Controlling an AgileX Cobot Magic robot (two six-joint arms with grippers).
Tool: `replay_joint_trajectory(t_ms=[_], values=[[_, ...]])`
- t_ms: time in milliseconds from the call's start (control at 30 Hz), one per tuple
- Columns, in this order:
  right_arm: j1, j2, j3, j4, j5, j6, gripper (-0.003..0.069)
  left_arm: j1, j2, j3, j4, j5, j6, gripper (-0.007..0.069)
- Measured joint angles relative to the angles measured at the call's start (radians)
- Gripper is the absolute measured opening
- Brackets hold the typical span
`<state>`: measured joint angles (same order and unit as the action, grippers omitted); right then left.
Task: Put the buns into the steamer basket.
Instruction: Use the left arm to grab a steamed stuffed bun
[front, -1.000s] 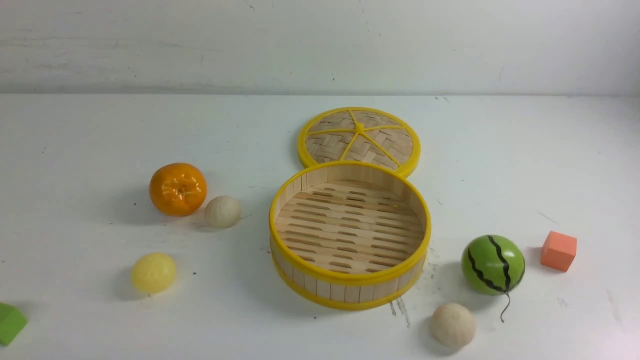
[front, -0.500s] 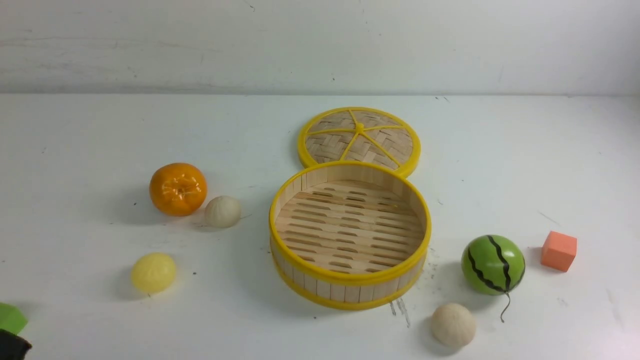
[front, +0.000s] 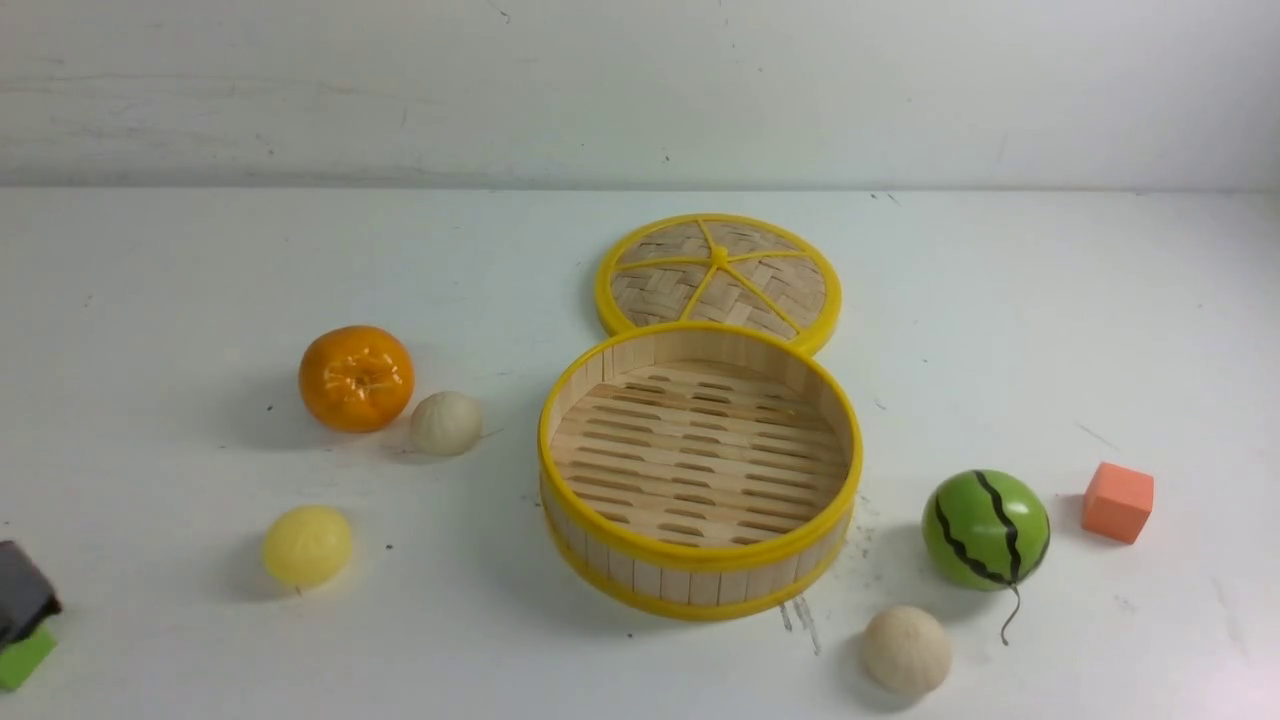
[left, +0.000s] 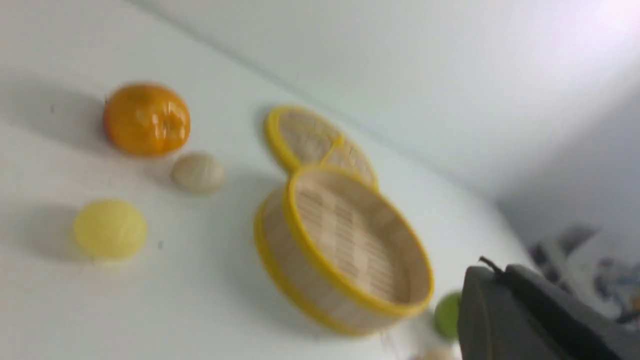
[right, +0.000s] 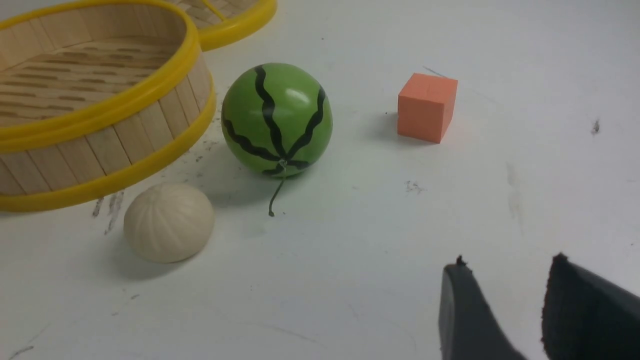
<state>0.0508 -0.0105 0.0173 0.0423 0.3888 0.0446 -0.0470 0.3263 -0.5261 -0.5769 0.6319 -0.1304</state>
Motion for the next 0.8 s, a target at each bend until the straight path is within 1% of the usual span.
replay_joint_trajectory(t_ms=[100,133,200,300,367,433,467,500,533,567,600,633,733,767,800], values=[[0.000,0.000,0.000,0.000,0.000,0.000,0.0239,0.000,0.238,-0.121,0.055,0.190,0.059,0.0026],[0.000,0.000,0.000,0.000,0.000,0.000,0.0239,0.000,0.254,-0.127,0.066,0.200,0.070,0.0026],[0.000,0.000,0.000,0.000,0.000,0.000,0.0239,0.000,0.435,-0.186,0.120,0.257,0.130,0.0026],[0.000,0.000,0.000,0.000,0.000,0.000,0.0239,0.000,0.645,-0.258,0.179,0.257,0.186,0.0009],[0.000,0.000,0.000,0.000,0.000,0.000,0.0239,0.000,0.690,-0.275,0.184,0.257,0.194,-0.0002],[0.000,0.000,0.000,0.000,0.000,0.000,0.0239,-0.018,0.802,-0.320,0.192,0.254,0.203,-0.0013],[0.000,0.000,0.000,0.000,0.000,0.000,0.0239,-0.056,0.835,-0.339,0.199,0.249,0.204,-0.0013],[0.000,0.000,0.000,0.000,0.000,0.000,0.0239,-0.063,0.839,-0.341,0.202,0.249,0.204,-0.0013],[0.000,0.000,0.000,0.000,0.000,0.000,0.0239,-0.129,0.870,-0.354,0.222,0.242,0.198,-0.0013],[0.000,0.000,0.000,0.000,0.000,0.000,0.0239,-0.146,0.876,-0.357,0.225,0.241,0.196,-0.0013],[0.000,0.000,0.000,0.000,0.000,0.000,0.0239,-0.202,0.899,-0.366,0.266,0.238,0.172,-0.0013],[0.000,0.000,0.000,0.000,0.000,0.000,0.0239,-0.230,0.913,-0.373,0.300,0.236,0.152,-0.0013],[0.000,0.000,0.000,0.000,0.000,0.000,0.0239,-0.256,0.965,-0.395,0.418,0.206,0.068,-0.0013],[0.000,0.000,0.000,0.000,0.000,0.000,0.0239,-0.256,0.968,-0.397,0.418,0.203,0.063,-0.0013],[0.000,0.000,0.000,0.000,0.000,0.000,0.0239,-0.256,1.000,-0.406,0.471,0.182,0.029,-0.0013]])
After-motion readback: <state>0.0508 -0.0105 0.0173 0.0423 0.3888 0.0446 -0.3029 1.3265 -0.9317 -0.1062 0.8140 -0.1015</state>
